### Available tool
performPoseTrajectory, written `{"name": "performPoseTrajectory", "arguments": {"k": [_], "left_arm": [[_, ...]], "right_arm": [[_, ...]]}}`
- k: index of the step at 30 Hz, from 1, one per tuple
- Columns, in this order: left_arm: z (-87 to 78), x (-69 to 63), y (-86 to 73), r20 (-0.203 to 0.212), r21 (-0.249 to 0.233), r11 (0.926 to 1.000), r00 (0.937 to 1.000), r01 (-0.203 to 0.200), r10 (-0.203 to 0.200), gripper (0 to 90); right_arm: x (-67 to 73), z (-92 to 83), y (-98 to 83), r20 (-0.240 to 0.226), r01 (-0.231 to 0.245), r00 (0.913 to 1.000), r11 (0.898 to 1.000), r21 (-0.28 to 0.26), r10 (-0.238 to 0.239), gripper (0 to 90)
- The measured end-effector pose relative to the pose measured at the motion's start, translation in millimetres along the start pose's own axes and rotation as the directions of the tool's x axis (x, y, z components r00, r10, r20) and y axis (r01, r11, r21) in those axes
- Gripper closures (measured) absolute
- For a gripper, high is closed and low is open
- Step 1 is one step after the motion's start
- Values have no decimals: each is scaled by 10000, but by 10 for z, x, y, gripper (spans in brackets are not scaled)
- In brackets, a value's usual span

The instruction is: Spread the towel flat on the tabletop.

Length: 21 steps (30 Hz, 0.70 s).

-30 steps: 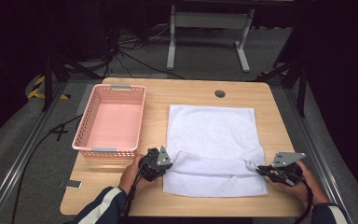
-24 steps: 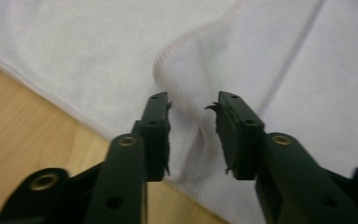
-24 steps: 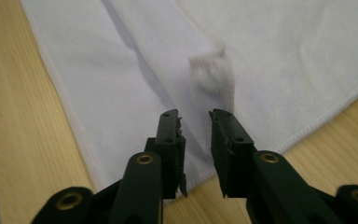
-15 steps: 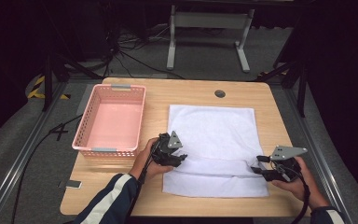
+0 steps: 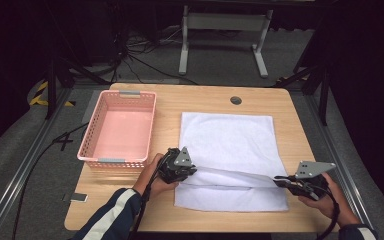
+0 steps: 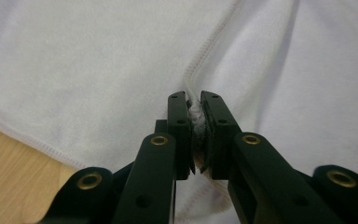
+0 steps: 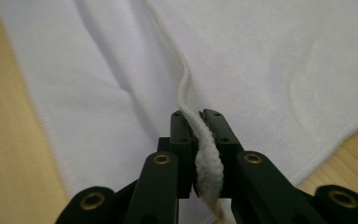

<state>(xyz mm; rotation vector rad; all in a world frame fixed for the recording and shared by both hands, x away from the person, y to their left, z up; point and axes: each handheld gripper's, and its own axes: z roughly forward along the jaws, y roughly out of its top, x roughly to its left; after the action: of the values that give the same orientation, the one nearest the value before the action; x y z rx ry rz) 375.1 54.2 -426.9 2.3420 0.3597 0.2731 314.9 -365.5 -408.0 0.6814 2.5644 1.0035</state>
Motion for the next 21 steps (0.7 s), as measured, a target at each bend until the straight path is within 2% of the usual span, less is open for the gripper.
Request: {"name": "performPoseTrajectory", "arguments": {"k": [1,3,4,6,8,9,10,11,12,14,16,17,19,20,21], "left_arm": [[-87,-63,-6,-246,-296,9994,9996,-162,155,827],[-244,-181,-20,-200,-637,9971,9990,-420,408,827],[-312,-258,-41,-249,-647,9957,9976,-656,641,826],[-392,-430,-120,-99,-416,9947,9956,-935,932,826],[-416,-594,-238,-10,99,9933,9934,-1150,1150,811],[-415,-654,-307,78,343,9939,9945,-1046,1044,781],[-418,-711,-377,196,549,9943,9957,-913,904,749],[-437,-775,-465,437,813,9932,9958,-835,801,737],[-458,-802,-515,476,875,9939,9968,-676,637,720],[-518,-815,-585,785,581,9981,9968,-181,135,696],[-553,-796,-582,534,522,9986,9985,39,-66,617],[-560,-770,-561,402,132,9988,9981,465,-470,551],[-553,-695,-501,269,-193,9970,9969,750,-745,482],[-513,-637,-441,38,-358,9947,9953,966,-965,458],[-513,-637,-441,38,-358,9947,9953,966,-965,440]], "right_arm": [[0,0,0,0,0,10000,10000,0,0,828],[103,-150,-27,-412,526,9977,9979,-390,-542,809],[139,-181,-42,-646,645,9956,9968,-462,-674,797],[252,-228,-99,-1172,1126,9863,9930,-363,-1162,802],[326,-206,-174,-1548,1328,9794,9911,108,-1295,742],[353,-184,-218,-1567,1485,9778,9877,485,-1393,708],[364,-164,-263,-1522,1431,9798,9864,810,-1297,695],[365,-151,-309,-1657,1276,9799,9874,938,-1109,673],[390,-154,-367,-1980,1236,9749,9870,1025,-1015,652],[438,-176,-415,-2267,1367,9683,9819,1314,-1045,636],[462,-211,-435,-2598,1578,9582,9786,1322,-1194,595],[457,-241,-423,-2450,1481,9626,9821,1163,-1161,584],[397,-263,-367,-2041,1173,9738,9903,746,-999,551],[362,-263,-320,-1750,1018,9805,9928,636,-893,541],[311,-240,-244,-1277,810,9890,9955,491,-742,506]]}}
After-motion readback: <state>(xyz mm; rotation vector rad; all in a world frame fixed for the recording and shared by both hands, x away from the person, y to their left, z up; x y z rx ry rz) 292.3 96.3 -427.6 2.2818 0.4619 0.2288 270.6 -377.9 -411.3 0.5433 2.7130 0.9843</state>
